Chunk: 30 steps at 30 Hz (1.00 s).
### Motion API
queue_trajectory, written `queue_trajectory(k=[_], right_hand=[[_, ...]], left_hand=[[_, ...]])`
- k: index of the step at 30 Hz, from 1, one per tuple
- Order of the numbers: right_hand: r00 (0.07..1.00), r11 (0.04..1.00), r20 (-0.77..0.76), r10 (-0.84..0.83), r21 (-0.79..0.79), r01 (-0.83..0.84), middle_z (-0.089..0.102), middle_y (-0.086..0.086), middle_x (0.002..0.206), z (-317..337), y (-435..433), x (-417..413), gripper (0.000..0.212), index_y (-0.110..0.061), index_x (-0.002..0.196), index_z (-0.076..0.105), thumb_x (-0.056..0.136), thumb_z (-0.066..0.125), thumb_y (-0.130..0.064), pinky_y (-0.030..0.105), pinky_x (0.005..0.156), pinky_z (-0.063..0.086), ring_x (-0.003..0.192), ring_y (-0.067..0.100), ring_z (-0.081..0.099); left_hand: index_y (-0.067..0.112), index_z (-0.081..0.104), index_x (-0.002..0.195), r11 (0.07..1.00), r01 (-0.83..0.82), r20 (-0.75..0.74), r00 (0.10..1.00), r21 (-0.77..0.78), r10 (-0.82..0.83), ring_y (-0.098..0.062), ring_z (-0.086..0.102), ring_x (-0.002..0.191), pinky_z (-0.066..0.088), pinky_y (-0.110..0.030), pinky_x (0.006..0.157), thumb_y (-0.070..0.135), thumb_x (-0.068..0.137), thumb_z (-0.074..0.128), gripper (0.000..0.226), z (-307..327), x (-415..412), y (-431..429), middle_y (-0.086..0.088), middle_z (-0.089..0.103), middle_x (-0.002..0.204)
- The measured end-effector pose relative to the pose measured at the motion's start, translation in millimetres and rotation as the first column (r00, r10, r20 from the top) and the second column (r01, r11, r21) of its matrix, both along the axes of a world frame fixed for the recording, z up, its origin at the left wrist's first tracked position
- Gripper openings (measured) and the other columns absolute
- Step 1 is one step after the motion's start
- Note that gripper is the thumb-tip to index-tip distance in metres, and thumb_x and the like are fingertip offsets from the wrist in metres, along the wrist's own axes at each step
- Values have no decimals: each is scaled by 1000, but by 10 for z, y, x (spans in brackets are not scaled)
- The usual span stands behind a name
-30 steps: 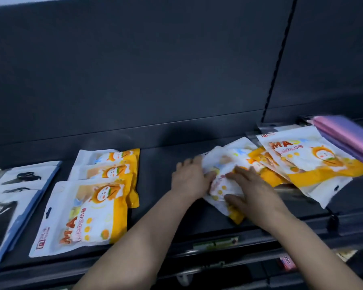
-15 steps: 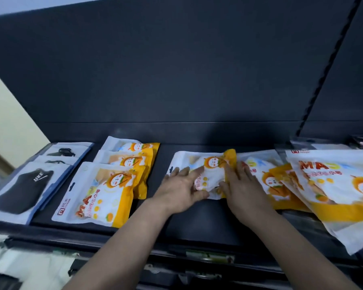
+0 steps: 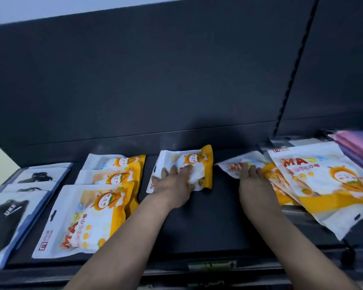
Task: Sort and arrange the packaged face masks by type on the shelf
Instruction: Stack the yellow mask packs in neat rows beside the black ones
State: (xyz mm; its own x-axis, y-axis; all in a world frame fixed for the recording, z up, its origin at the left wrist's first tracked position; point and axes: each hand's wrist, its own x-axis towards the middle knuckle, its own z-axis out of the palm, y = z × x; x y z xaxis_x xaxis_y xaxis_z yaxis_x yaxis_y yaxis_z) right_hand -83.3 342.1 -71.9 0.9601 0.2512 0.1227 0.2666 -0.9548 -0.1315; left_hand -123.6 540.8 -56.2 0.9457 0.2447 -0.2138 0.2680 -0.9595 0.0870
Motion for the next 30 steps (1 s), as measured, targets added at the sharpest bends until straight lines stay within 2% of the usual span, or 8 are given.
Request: queue_trajectory(k=[4, 6, 10, 16, 19, 22, 26, 30], right_hand=[[961, 911, 275, -30, 404, -88, 53, 32, 125, 153, -20, -92, 47, 9, 130, 44, 83, 51, 10, 49, 89, 49, 117, 43, 53], [917, 855, 400, 12, 471, -216, 53, 24, 132, 239, 49, -250, 46, 2, 133, 44, 88, 50, 6, 45, 94, 47, 122, 36, 52], [792, 792, 446, 417, 248, -557, 51, 9, 138, 109, 199, -510, 59, -13, 136, 43, 80, 53, 2, 45, 101, 43, 129, 25, 47], [787, 783, 50, 615, 74, -617, 32, -5, 151, -107, 133, -555, 44, -35, 135, 47, 91, 49, -37, 40, 111, 33, 140, 19, 28], [768, 742, -51, 639, 303, -598, 16, -23, 148, -78, 116, -571, 40, -40, 133, 46, 93, 52, -39, 24, 116, 20, 142, 0, 8], [852, 774, 87, 516, 378, -508, 22, -17, 149, -110, 168, -615, 51, -35, 136, 45, 87, 61, -40, 42, 116, 23, 143, 10, 11], [975, 892, -38, 221, 411, -186, 8, -7, 158, -91, 242, -666, 74, -33, 145, 25, 83, 63, -47, 48, 115, 12, 146, 28, 0], [945, 891, -125, 304, 388, -235, 15, -9, 157, -77, 242, -742, 59, -38, 138, 38, 84, 63, -45, 37, 116, 16, 146, 23, 1]], left_hand=[[41, 18, 148, 996, -1, 33, 999, -88, 4, -33, 23, 142, 19, -57, 114, 49, 96, 39, 57, -37, 21, 28, -4, 28, 153], [33, 29, 147, 920, -52, 213, 966, -389, 145, -28, 38, 135, 29, -46, 112, 37, 98, 42, 51, -10, 21, 44, -4, 41, 148], [8, 51, 133, 705, 18, 617, 499, -709, 608, -17, 53, 117, 33, -13, 94, 10, 100, 43, 34, 239, -189, 199, -5, 58, 127], [18, 64, 117, 708, -33, 381, 825, -705, 418, -17, 61, 101, 45, -24, 80, 20, 99, 47, 25, 308, -464, 343, 1, 67, 109], [20, 57, 130, 853, -13, 399, 880, -522, 258, -19, 53, 121, 38, -22, 91, 24, 93, 59, 38, 261, -547, 281, -3, 56, 135], [23, 42, 143, 884, 107, 373, 925, -455, 80, -22, 36, 137, 31, -29, 109, 40, 85, 68, 65, 167, -597, 193, -2, 36, 151], [18, 20, 151, 893, -30, 309, 933, -449, 186, -30, 31, 140, 35, -44, 109, 47, 87, 63, 82, 92, -502, 113, -6, 24, 157], [24, 19, 151, 950, -35, 272, 954, -309, 123, -36, 36, 134, 37, -45, 105, 48, 88, 60, 79, 113, -485, 111, -10, 25, 155]])
